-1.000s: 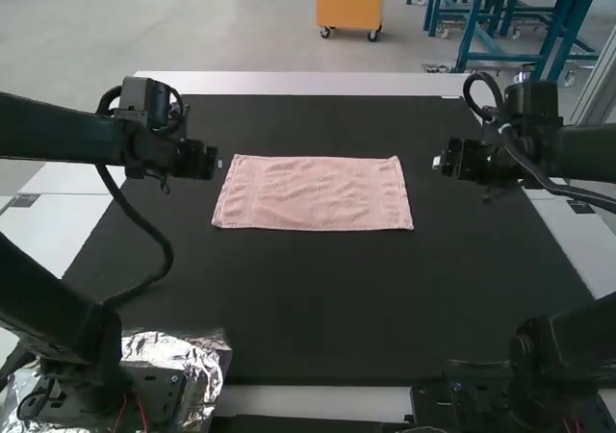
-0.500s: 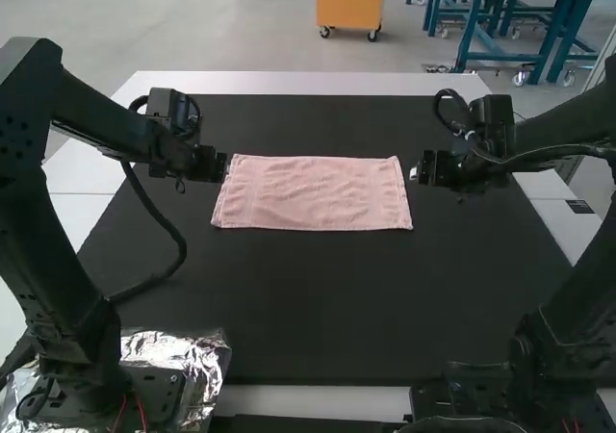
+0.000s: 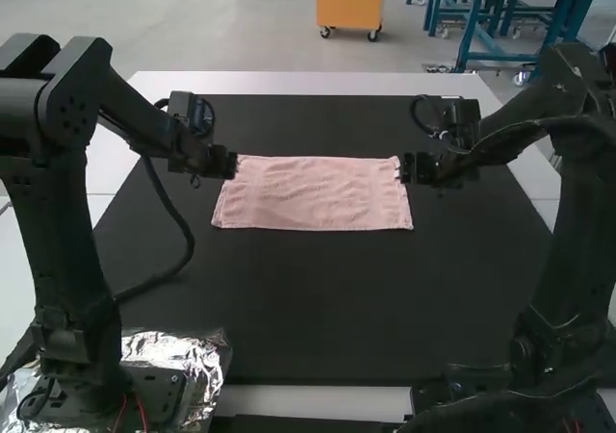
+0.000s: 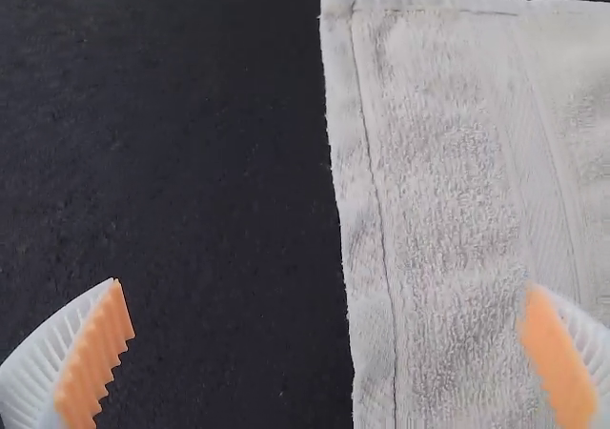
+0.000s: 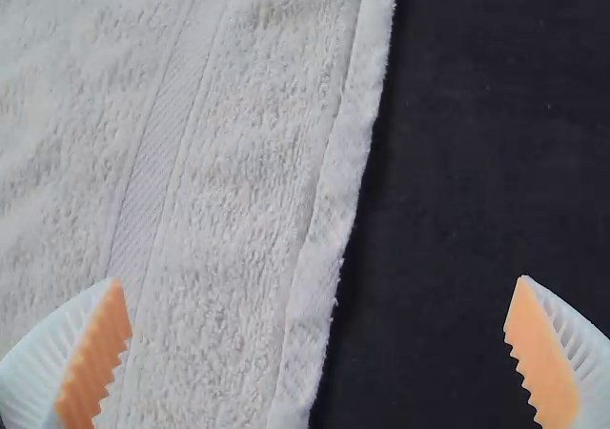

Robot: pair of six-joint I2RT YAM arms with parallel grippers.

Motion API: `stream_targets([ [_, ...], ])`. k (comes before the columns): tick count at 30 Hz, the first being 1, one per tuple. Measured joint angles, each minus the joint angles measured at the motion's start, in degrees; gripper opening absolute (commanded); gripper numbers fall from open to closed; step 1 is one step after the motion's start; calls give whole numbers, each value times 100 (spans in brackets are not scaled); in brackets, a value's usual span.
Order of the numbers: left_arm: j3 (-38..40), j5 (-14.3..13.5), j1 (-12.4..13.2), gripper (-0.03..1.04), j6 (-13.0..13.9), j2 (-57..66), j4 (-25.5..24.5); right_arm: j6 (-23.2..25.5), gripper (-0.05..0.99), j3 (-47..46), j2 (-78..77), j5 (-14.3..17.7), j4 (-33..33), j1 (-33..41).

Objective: Fold the towel.

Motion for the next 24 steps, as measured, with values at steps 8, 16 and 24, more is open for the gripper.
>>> stream_targets([
  [8, 498, -2, 28, 96, -2, 664, 44, -229, 90, 861, 846, 39, -44, 2],
  [16, 916, -7, 68, 96, -2, 1069, 57, -385, 90, 1519, 1497, 138, -142, 7],
  [24, 1274, -15, 66, 96, -22, 1408, 9, -483, 90, 2210, 1991, 264, -400, 61],
])
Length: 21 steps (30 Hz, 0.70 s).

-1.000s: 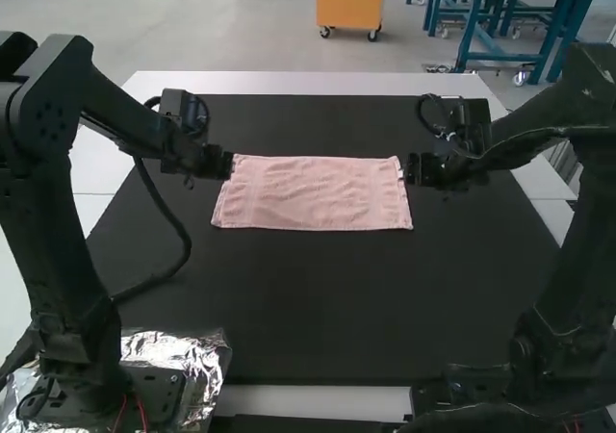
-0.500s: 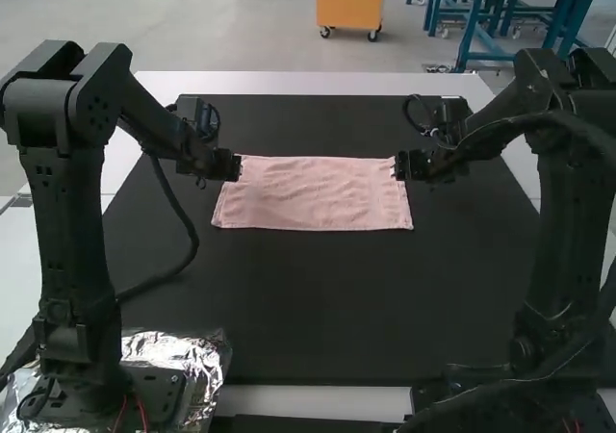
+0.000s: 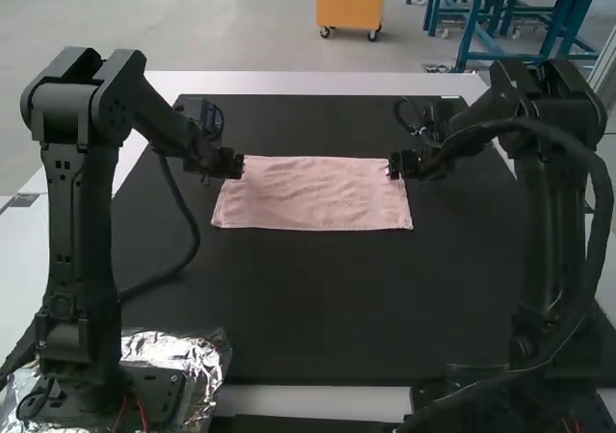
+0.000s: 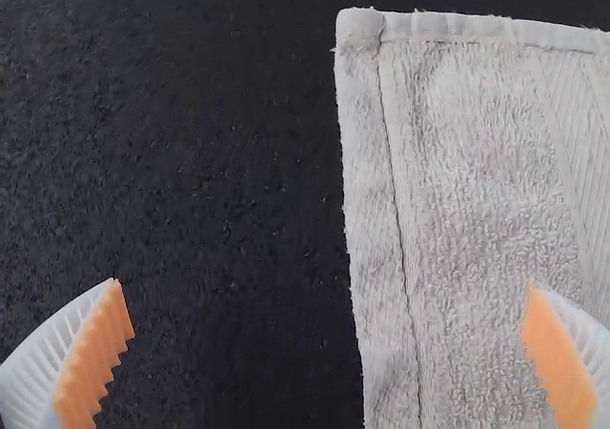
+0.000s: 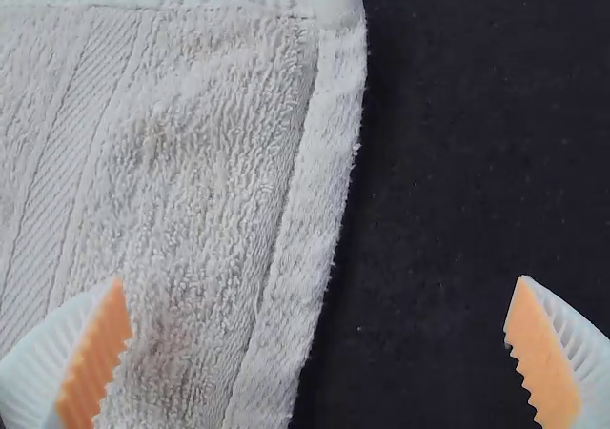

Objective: Fold the towel.

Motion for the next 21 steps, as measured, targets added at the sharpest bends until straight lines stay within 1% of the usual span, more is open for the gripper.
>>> stream_targets([
  [7, 199, 2, 17, 96, -22, 247, -160, -46, 91, 527, 247, 153, -428, 72],
  [13, 352, 7, 81, 96, -39, 280, -275, -144, 90, 662, 345, 260, -487, 90],
  [14, 369, 2, 101, 95, -39, 299, -295, -160, 88, 662, 345, 293, -487, 101],
  [15, 393, 0, 114, 91, -39, 317, -310, -175, 79, 662, 345, 326, -490, 118],
  [16, 411, 2, 133, 81, -46, 352, -315, -197, 64, 664, 345, 343, -501, 136],
  [17, 424, 44, 144, 61, -72, 376, -315, -210, 45, 673, 345, 323, -516, 146],
  [19, 444, 116, 138, 2, -79, 389, -326, -225, -1, 688, 345, 245, -564, 192],
  [21, 444, 243, 136, 2, -83, 398, -299, -264, -2, 688, 345, 136, -586, 240],
])
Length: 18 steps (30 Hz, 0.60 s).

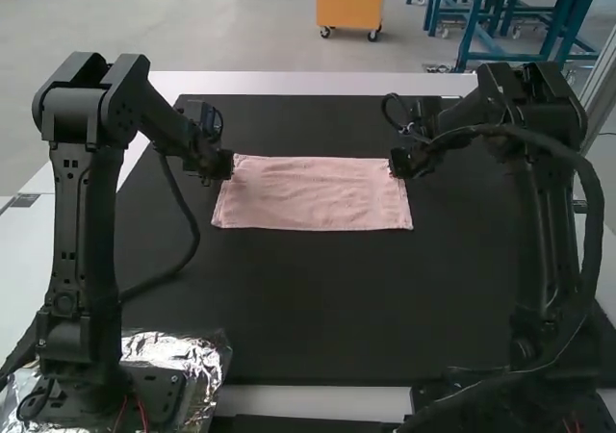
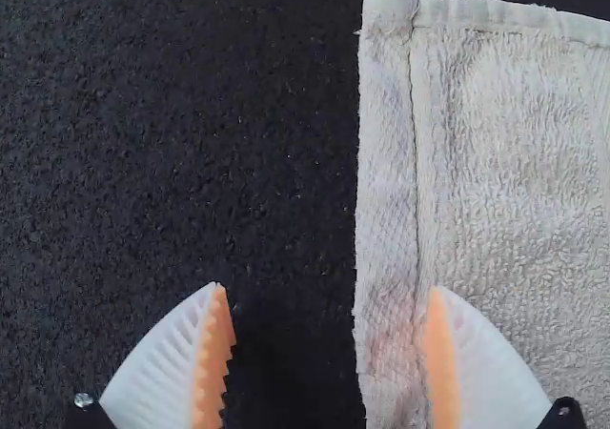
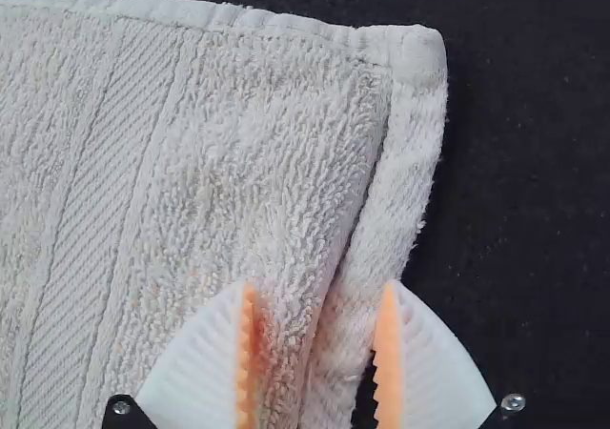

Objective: Fold the towel.

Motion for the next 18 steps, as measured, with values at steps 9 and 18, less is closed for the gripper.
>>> stream_targets([
  [9, -216, 387, 9, 2, 2, 2, 533, -133, -2, 83, 0, -149, -151, 39],
  [18, -216, 472, 13, 2, 4, -216, 422, -138, -2, 229, -7, -306, -450, 13],
])
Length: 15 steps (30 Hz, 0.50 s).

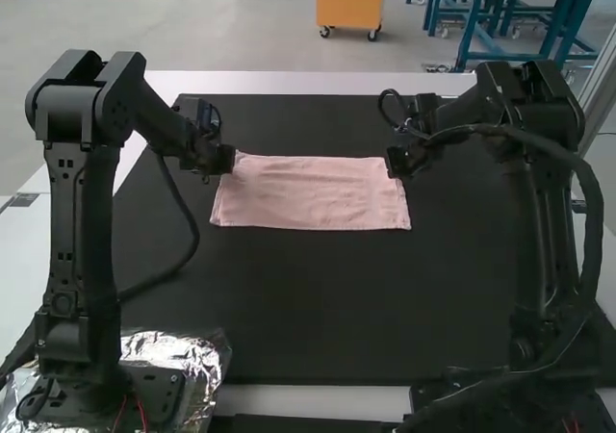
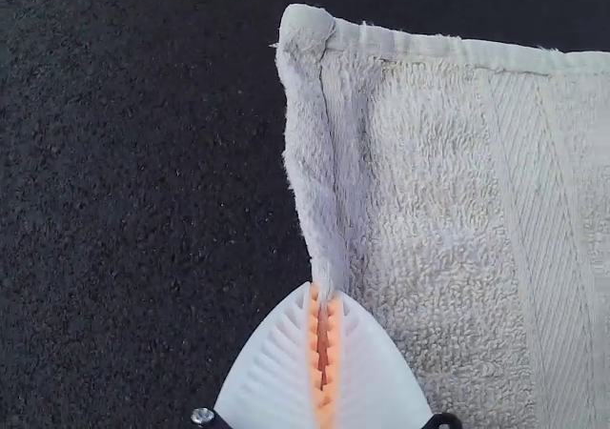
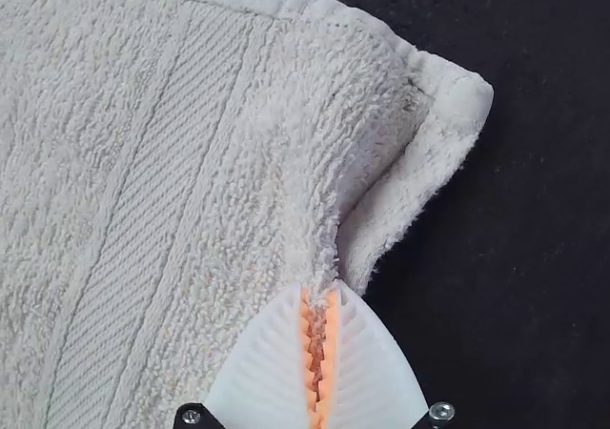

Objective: Fold the towel.

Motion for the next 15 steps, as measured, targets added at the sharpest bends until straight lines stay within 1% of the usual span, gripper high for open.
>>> stream_targets([
  [3, 0, 70, 35, 2, 0, -219, -136, -2, -2, 20, -59, -125, -245, -59],
  [6, 0, 177, 109, 2, 2, -382, -289, -4, -2, 15, -208, -328, -549, -151],
  [9, -76, 286, 155, 2, 15, -522, -328, -4, -2, -42, -476, -527, -579, -240],
  [15, -557, 435, 210, 2, 105, -868, -343, -4, -2, -330, -1075, -831, -621, -356],
])
